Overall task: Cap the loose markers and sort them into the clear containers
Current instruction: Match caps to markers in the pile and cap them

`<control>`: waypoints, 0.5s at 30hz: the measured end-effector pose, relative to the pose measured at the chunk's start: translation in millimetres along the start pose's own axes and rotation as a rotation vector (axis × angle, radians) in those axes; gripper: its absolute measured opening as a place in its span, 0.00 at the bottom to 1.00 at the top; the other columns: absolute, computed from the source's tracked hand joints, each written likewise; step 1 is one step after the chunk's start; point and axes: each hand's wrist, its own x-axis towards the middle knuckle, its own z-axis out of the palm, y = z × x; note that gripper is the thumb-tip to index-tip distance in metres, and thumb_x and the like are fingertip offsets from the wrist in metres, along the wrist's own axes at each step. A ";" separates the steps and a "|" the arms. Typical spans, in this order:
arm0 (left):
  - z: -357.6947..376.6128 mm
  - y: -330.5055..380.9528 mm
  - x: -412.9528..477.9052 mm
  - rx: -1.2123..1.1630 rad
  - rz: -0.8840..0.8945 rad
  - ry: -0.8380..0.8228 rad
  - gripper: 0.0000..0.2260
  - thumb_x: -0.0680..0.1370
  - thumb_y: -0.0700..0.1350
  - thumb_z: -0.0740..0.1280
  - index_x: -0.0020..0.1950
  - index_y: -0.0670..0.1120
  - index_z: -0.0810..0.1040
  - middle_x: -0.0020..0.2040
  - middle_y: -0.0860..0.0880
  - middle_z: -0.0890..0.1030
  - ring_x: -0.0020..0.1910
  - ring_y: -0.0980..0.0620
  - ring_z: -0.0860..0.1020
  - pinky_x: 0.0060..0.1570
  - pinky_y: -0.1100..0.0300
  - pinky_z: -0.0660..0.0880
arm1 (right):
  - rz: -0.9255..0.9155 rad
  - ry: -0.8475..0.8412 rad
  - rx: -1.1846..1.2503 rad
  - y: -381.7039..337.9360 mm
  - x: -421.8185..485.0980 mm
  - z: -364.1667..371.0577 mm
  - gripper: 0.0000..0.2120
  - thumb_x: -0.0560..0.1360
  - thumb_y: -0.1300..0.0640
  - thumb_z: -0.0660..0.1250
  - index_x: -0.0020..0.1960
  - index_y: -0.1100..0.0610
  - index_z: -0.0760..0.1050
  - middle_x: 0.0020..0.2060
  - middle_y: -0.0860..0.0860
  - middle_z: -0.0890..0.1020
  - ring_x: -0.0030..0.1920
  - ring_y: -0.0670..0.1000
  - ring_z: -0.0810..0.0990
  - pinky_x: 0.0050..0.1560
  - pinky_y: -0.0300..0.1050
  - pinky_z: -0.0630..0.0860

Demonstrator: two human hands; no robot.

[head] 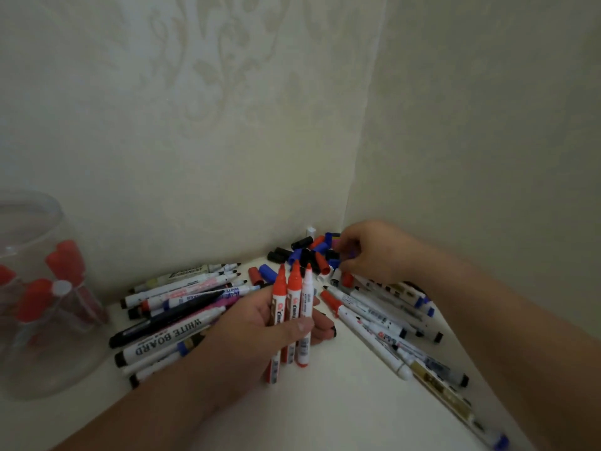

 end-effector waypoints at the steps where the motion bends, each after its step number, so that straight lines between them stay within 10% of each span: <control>1: -0.1 -0.4 0.8 -0.018 0.005 0.008 0.08 0.80 0.38 0.69 0.57 0.46 0.81 0.50 0.47 0.87 0.53 0.47 0.85 0.59 0.40 0.78 | -0.004 -0.006 0.018 -4.3 6.6 1.2 0.08 0.75 0.51 0.73 0.54 0.49 0.79 0.45 0.44 0.80 0.44 0.45 0.80 0.42 0.38 0.74; 7: 0.9 0.7 1.2 -0.127 0.008 0.037 0.13 0.80 0.35 0.66 0.60 0.50 0.77 0.50 0.45 0.87 0.52 0.45 0.85 0.57 0.40 0.79 | 0.066 0.049 0.028 -16.8 45.0 15.4 0.02 0.77 0.55 0.69 0.46 0.51 0.79 0.43 0.50 0.83 0.39 0.49 0.81 0.34 0.40 0.75; 15: 0.0 3.7 0.0 -0.098 0.025 0.007 0.15 0.78 0.35 0.70 0.50 0.57 0.84 0.50 0.47 0.87 0.55 0.40 0.83 0.57 0.36 0.78 | 0.030 -0.003 -0.244 -15.9 84.0 13.3 0.14 0.79 0.56 0.65 0.63 0.57 0.80 0.57 0.57 0.82 0.56 0.58 0.80 0.60 0.51 0.77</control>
